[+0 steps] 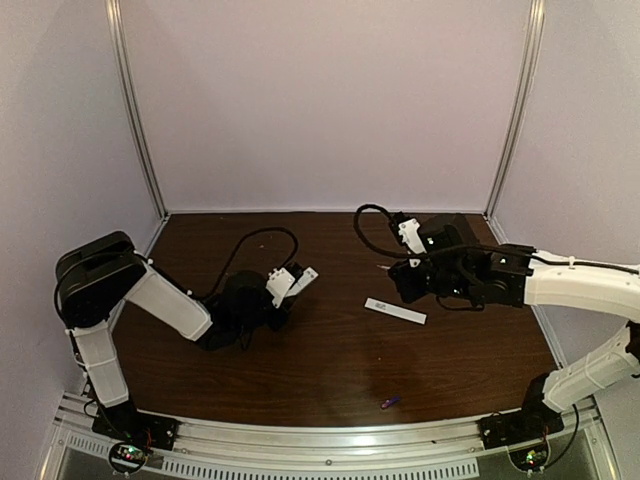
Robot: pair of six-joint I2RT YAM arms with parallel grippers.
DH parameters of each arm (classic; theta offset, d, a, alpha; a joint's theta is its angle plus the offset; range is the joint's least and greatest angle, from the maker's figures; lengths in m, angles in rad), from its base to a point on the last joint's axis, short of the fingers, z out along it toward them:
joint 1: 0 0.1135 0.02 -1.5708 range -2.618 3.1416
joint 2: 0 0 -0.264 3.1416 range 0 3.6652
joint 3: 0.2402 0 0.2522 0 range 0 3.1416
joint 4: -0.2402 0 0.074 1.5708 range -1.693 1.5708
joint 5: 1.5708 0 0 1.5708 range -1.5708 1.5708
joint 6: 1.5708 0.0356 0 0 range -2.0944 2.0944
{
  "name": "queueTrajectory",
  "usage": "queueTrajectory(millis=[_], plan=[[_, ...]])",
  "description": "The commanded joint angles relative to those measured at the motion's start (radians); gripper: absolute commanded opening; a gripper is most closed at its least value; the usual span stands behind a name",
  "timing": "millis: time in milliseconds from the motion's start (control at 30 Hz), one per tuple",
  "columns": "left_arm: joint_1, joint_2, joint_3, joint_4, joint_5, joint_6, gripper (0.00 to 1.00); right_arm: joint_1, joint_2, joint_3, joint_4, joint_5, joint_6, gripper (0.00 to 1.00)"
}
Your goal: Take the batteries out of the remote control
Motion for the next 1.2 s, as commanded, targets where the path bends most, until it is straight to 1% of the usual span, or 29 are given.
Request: queueTrajectory(millis=[0,200,367,567,700,867,933,1000,1067,1167], plan=[[0.023,-0.058,0.005,-0.022,-0.114,-0.192,0.00,-0.003,-0.065,-0.077,0.120,0.018,0.071,0.00],[0.045,-0.055,0.004,-0.081,-0.223,-0.385,0.00,-0.003,-0.096,-0.163,0.199,0.029,0.096,0.00],[0.050,-0.068,-0.026,-0.133,-0.271,-0.509,0.00,-0.002,-0.110,-0.200,0.232,0.006,0.116,0.00],[0.051,-0.107,-0.085,-0.140,-0.300,-0.592,0.00,0.000,-0.135,-0.244,0.255,-0.007,0.143,0.00],[0.051,-0.116,-0.111,-0.147,-0.339,-0.616,0.00,0.002,-0.153,-0.270,0.272,0.005,0.151,0.00],[0.051,-0.113,-0.149,-0.123,-0.341,-0.635,0.01,0.002,-0.144,-0.270,0.278,0.009,0.154,0.00],[0.051,-0.109,-0.163,-0.113,-0.350,-0.630,0.09,0.002,-0.138,-0.268,0.279,0.006,0.155,0.00],[0.051,-0.108,-0.174,-0.102,-0.370,-0.619,0.14,0.002,-0.135,-0.271,0.282,0.006,0.158,0.00],[0.051,-0.109,-0.183,-0.097,-0.384,-0.609,0.19,0.002,-0.135,-0.274,0.285,0.005,0.158,0.00],[0.051,-0.111,-0.194,-0.092,-0.387,-0.610,0.24,0.002,-0.133,-0.273,0.281,0.007,0.157,0.00]])
